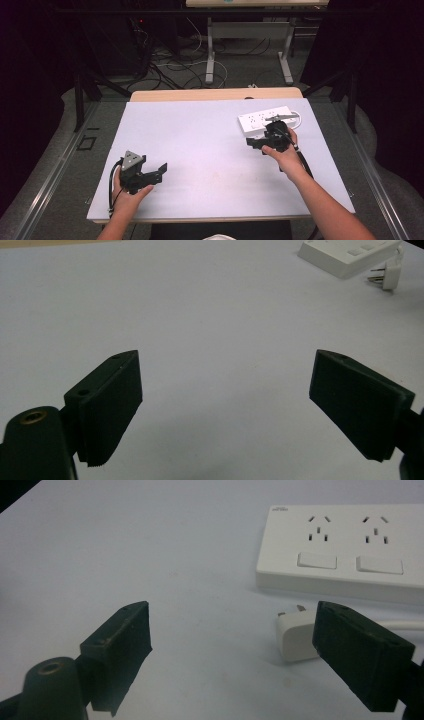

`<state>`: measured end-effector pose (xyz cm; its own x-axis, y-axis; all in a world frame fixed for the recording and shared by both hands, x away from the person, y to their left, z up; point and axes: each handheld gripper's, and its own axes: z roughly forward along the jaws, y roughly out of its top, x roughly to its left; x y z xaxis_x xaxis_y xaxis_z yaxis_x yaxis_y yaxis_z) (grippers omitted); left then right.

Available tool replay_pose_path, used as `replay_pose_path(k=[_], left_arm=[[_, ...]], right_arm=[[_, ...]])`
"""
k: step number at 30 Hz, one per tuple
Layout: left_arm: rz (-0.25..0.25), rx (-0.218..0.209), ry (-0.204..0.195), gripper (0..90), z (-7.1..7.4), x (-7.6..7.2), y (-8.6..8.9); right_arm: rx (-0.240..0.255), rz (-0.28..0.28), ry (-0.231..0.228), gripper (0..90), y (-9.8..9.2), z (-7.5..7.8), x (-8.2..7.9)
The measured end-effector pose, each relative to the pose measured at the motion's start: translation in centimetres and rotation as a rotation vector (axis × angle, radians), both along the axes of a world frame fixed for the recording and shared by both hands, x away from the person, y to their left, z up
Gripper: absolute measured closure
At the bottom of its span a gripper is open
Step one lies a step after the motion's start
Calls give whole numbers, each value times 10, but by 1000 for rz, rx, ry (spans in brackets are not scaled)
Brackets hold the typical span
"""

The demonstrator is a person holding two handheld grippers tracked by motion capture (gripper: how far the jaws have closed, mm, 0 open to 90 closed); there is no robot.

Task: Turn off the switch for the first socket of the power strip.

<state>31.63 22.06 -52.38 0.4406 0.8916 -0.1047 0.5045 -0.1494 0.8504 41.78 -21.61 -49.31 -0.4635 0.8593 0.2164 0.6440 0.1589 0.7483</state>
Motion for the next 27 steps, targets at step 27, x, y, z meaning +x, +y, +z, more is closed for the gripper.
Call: replay_pose_path(k=[27], left_arm=[[8,17,15,150,-3,2,-1]], right_arm=[[24,-11,-39,153,-25,-11,-37]])
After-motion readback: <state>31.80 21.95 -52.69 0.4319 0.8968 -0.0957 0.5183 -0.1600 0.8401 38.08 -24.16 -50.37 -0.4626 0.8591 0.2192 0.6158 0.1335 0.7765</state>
